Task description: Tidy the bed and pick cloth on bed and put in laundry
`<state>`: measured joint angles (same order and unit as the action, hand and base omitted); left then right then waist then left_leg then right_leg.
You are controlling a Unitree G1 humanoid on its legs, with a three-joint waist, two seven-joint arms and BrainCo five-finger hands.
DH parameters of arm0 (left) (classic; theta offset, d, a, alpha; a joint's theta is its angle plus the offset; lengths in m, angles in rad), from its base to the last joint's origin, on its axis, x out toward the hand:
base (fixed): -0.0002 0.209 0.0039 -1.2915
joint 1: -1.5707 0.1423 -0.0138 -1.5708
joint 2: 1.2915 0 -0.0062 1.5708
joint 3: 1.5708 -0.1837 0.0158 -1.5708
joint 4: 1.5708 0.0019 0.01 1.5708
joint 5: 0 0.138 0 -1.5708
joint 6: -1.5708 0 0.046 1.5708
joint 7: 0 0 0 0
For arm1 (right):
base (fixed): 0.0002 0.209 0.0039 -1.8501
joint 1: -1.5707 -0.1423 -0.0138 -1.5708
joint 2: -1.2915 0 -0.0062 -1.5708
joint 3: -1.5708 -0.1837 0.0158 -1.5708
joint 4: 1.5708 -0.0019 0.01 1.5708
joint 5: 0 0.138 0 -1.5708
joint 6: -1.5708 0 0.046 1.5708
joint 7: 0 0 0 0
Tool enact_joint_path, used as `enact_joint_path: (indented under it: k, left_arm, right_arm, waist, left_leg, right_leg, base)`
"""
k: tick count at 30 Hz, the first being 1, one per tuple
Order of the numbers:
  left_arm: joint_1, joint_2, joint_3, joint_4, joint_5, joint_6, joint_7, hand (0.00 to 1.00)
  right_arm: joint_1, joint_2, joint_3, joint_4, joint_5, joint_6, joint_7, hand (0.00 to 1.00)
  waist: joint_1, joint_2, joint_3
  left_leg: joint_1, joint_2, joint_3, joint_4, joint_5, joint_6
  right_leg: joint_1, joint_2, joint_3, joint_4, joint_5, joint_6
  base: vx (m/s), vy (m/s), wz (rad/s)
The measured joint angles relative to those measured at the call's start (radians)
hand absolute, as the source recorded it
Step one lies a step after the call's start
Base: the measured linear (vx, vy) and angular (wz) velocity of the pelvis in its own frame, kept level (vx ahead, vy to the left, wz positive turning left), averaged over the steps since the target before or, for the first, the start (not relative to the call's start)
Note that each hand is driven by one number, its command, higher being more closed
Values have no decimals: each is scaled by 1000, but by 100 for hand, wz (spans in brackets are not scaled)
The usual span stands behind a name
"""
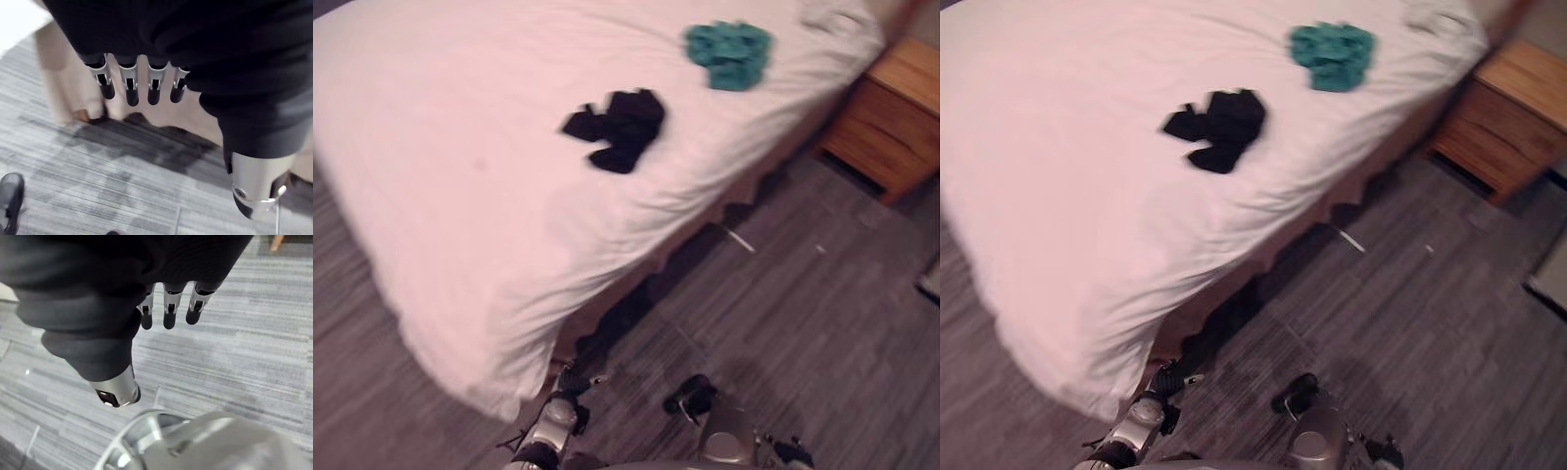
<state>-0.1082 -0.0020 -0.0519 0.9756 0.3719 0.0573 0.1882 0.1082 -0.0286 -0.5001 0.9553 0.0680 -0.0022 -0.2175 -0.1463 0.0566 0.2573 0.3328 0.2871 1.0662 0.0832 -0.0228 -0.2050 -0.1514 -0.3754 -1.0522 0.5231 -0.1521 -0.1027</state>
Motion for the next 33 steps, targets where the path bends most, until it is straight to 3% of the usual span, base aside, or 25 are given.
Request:
enact_joint_path:
  k: [1,2,3,4,5,7,9,10,11,13,14,15,19,20,21,22,23,24,25,27,29,30,31,32,33]
  left_arm:
    - [-2,-17,3,-1,10,-1,-7,0]
    - [0,-28,7,-3,15,-3,-9,0]
    - [20,-36,18,-3,13,-2,-7,0]
    - [41,-49,20,-6,-10,-3,12,0]
    - [49,-49,24,-11,-17,-4,18,0]
    - [82,-52,62,-29,-115,-23,61,0]
    - [128,-44,90,-73,-167,-33,81,0]
    - [133,-30,104,-84,-195,-47,98,0]
    - [134,-24,106,-83,-205,-50,103,0]
    - [141,-33,132,-74,-213,-57,106,0]
    - [145,-35,137,-64,-216,-62,106,0]
    - [128,-17,137,-53,-216,-68,104,0]
    - [125,-29,150,-42,-201,-75,99,0]
    - [131,-26,174,-39,-201,-76,99,0]
    - [135,-25,172,-25,-201,-74,101,0]
    - [138,-17,170,-13,-199,-65,101,0]
    - [143,3,166,-4,-200,-60,100,0]
    - [156,25,160,-6,-199,-54,101,0]
    - [155,35,155,-6,-195,-50,101,0]
    - [143,48,136,-4,-157,-36,100,0]
    - [130,45,129,7,-124,-32,93,0]
    - [127,44,127,8,-114,-32,86,0]
    - [133,46,126,8,-87,-32,67,0]
    - [134,47,133,10,-82,-33,58,0]
    - [120,23,134,19,-77,-34,47,0]
  right_arm:
    - [1,-11,2,1,0,0,-1,0]
    - [2,-6,8,6,0,1,-1,0]
    - [6,3,11,3,0,0,-1,0]
    - [14,0,42,3,0,0,-2,0]
    - [13,-1,69,8,1,2,-4,0]
    - [4,-29,149,30,-10,7,-21,0]
    - [2,-38,175,46,-29,6,-20,0]
    - [-1,-43,177,50,-55,7,-21,0]
    - [0,-48,180,51,-67,6,-19,0]
    - [7,-67,192,38,-85,3,-15,0]
    - [4,-78,196,38,-89,2,-15,0]
    - [23,-63,214,45,-93,10,-17,0]
    - [41,-42,221,48,-119,9,-16,0]
    - [52,-39,226,47,-122,8,-16,0]
    - [52,-40,225,40,-125,6,-16,0]
    - [52,-42,225,24,-126,3,-17,0]
    - [56,-31,224,-1,-126,-4,-18,0]
    - [52,-19,224,-7,-126,-11,-20,0]
    - [50,-17,225,-11,-125,-11,-20,0]
    - [33,-19,225,-12,-125,-10,-21,0]
    - [22,-22,225,-18,-125,-9,-21,0]
    - [10,-25,225,-22,-125,-9,-18,0]
    - [2,-21,226,-22,-126,4,-17,0]
    - [-3,-22,226,-19,-127,12,-15,0]
    - [-38,-44,218,-7,-128,14,-12,0]
  waist:
    - [-3,-1,-5]
    - [4,1,-10]
    - [9,22,-18]
    - [24,41,-25]
    - [36,46,-26]
    - [85,26,-12]
    - [120,12,-5]
    - [143,5,-5]
    - [149,7,-4]
    - [160,48,-13]
    - [174,68,-23]
    - [151,20,-28]
    - [161,0,-28]
    - [163,-26,-28]
    - [163,-24,-33]
    - [157,-34,-29]
    - [132,-41,-27]
    - [110,-39,-22]
    - [105,-49,-20]
    - [105,-57,-11]
    - [101,-37,0]
    - [93,-33,3]
    - [81,-50,2]
    - [78,-56,5]
    - [83,2,25]
  left_leg:
    - [22,36,32,111,-1,-2]
    - [31,115,59,307,8,5]
    - [24,210,44,495,52,63]
    - [-32,294,-73,708,115,158]
    - [-91,296,-181,815,51,201]
    - [-305,130,-553,909,-138,207]
    - [-410,21,-732,814,-199,202]
    - [-452,-32,-813,657,-206,189]
    - [-466,-44,-850,564,-202,183]
    - [-504,-40,-933,266,-137,100]
    - [-504,-40,-946,259,-107,94]
    - [-486,-68,-885,216,-114,100]
    - [-427,-146,-865,158,-128,152]
    - [-383,-183,-849,151,-151,188]
    - [-329,-203,-847,125,-187,180]
    - [-311,-218,-868,125,-201,187]
    - [-273,-233,-906,120,-215,200]
    - [-221,-234,-941,107,-222,202]
    - [-194,-233,-966,94,-228,201]
    - [-113,-198,-1021,31,-236,191]
    - [-77,-148,-1027,5,-236,191]
    - [-66,-126,-1022,0,-236,191]
    - [-25,-113,-999,-16,-237,183]
    - [2,-105,-989,-14,-241,156]
    - [22,-52,-960,9,-216,105]
  right_leg:
    - [-7,11,54,8,-15,9]
    - [-15,46,127,-5,-20,5]
    - [-12,101,193,-45,-21,1]
    - [-12,184,290,-112,-13,-13]
    - [-11,217,345,-140,-4,-22]
    - [21,303,546,-214,1,-31]
    - [70,341,661,-264,2,-19]
    - [86,349,726,-283,21,10]
    - [89,357,757,-294,27,20]
    - [96,429,848,-349,53,61]
    - [103,447,894,-363,59,75]
    - [116,404,936,-402,85,105]
    - [165,335,943,-440,75,157]
    - [164,288,942,-340,-1,217]
    - [100,257,954,-108,-55,275]
    - [37,236,969,62,-48,281]
    - [-53,206,981,306,37,298]
    - [-124,182,971,462,23,284]
    - [-151,173,951,495,-11,262]
    - [-211,164,864,387,-75,192]
    - [-239,204,856,165,-63,187]
    - [-253,217,872,15,-18,193]
    - [-250,218,919,-275,130,207]
    - [-244,217,920,-282,245,202]
    - [-245,260,907,-216,219,162]
  base:
    - [251,-245,-162]
    - [260,-188,-195]
    - [263,-183,-246]
    - [180,-89,-232]
    - [143,-28,-257]
    - [169,47,-261]
    - [187,117,-255]
    - [156,175,-247]
    - [130,189,-247]
    - [150,202,-184]
    - [337,301,-132]
    - [364,280,-91]
    - [288,195,7]
    - [336,179,33]
    - [332,179,38]
    - [339,164,61]
    - [393,131,102]
    - [544,52,109]
    - [531,-43,93]
    - [605,-171,87]
    - [498,-205,67]
    - [731,-384,69]
    - [778,-408,64]
    - [822,-429,28]
    - [560,-285,-10]
